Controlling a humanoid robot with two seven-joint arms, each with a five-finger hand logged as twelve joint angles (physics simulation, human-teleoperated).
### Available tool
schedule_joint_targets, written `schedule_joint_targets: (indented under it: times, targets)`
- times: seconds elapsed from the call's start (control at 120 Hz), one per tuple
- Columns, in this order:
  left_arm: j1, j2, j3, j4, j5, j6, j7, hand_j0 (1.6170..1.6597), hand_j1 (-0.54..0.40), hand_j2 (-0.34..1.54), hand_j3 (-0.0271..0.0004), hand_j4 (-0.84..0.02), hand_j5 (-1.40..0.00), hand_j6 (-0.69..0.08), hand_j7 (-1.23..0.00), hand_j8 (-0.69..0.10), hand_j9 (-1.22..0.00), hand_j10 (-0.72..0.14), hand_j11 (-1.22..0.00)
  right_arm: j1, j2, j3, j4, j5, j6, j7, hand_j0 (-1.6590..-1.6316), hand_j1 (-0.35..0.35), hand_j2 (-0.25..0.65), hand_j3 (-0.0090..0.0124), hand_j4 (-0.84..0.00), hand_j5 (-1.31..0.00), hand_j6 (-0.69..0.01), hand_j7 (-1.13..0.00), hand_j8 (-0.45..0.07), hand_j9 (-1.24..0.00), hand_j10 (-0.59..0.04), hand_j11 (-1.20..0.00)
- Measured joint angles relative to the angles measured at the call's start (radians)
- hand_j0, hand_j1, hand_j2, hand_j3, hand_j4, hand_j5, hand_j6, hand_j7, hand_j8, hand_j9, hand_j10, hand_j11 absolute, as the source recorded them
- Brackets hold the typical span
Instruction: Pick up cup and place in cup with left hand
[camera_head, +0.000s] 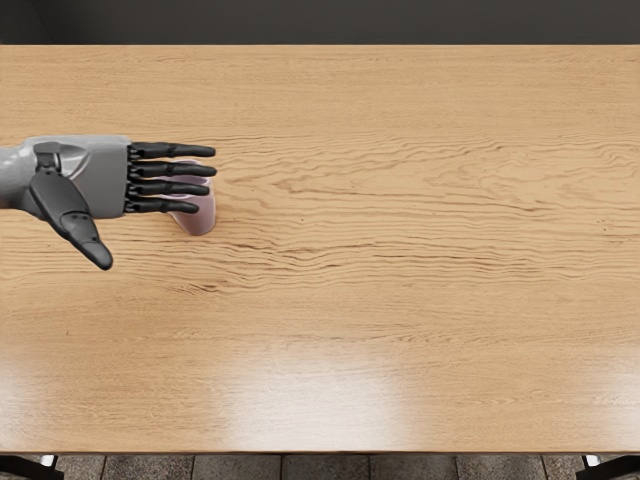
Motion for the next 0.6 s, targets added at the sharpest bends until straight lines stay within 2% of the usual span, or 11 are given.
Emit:
schedule_joint_targets:
  times: [0.367,0.492,0.6]
  targets:
    - [-0.01,-0.012,-0.01,0.007,0.006,0.0,-0.004,1.6581,0.329,0.0,0.0,-0.016,-0.02,-0.016,-0.02,-0.016,-0.02,-0.016,-0.02,0.007,0.0,-0.009,0.002,-0.001,0.0,-0.001,-1.6581,-0.349,0.0,0.0,-0.001,0.0,-0.001,0.0,-0.001,0.0,0.0,0.0]
    - [-0.075,-0.02,-0.014,0.022,0.071,0.0,-0.003,1.6581,0.33,0.0,0.0,-0.015,-0.02,-0.015,-0.02,-0.015,-0.02,-0.015,-0.02,0.008,0.0,-0.01,0.002,-0.002,0.0,-0.001,-1.6581,-0.349,0.0,0.0,-0.001,0.0,-0.001,0.0,-0.001,0.0,0.0,0.0]
    - [-0.113,-0.098,-0.015,0.028,0.247,0.0,-0.002,1.6581,0.33,0.0,0.0,-0.015,-0.02,-0.015,-0.02,-0.016,-0.02,-0.016,-0.02,0.01,0.0,-0.011,0.002,-0.002,0.0,-0.001,-1.6581,-0.349,0.0,0.0,-0.001,0.0,-0.001,0.0,-0.001,0.0,0.0,0.0]
